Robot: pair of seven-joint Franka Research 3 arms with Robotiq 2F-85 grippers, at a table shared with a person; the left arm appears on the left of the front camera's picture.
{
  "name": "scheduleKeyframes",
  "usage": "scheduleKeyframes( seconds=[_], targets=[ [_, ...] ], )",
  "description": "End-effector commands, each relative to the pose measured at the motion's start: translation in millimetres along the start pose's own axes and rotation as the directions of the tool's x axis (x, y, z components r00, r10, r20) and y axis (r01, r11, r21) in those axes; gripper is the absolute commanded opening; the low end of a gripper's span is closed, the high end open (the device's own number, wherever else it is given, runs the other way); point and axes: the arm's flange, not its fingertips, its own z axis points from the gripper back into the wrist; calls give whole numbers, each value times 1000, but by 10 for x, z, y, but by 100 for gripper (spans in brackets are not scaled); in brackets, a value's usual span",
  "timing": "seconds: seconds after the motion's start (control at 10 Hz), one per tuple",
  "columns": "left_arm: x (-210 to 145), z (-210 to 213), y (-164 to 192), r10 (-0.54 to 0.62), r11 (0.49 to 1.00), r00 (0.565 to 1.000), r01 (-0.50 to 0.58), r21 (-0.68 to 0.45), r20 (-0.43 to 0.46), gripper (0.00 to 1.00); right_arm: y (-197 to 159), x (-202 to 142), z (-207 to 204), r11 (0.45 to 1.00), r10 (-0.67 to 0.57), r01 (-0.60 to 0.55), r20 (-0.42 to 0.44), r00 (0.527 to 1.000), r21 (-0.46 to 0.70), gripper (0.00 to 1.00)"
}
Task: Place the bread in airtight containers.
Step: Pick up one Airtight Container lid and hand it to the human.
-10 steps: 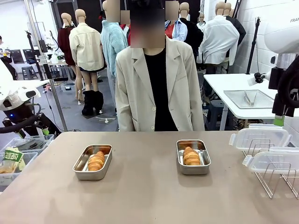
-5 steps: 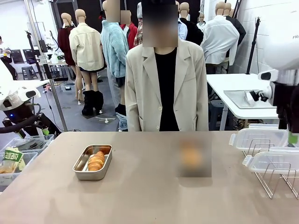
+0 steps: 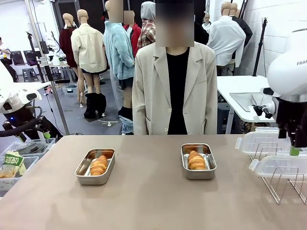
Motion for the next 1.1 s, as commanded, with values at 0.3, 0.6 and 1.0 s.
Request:
scheduleKeyframes(
  seconds=[0.3, 0.6, 1.0],
  targets=[
    [-10, 20, 21, -7, 1000, 1000, 7, 8, 0, 100, -106, 159, -321, 998, -26, 30, -83, 996, 58, 100],
    [-10, 20, 21, -7, 1000, 1000, 7, 8, 0, 100, -226, 227, -522, 991, -86, 98, -125, 988, 93, 100],
    [-10, 20, 21, -7, 1000, 1000, 7, 8, 0, 100, -233, 253, -593, 994, -71, 83, -150, 986, 71, 71]
  ],
)
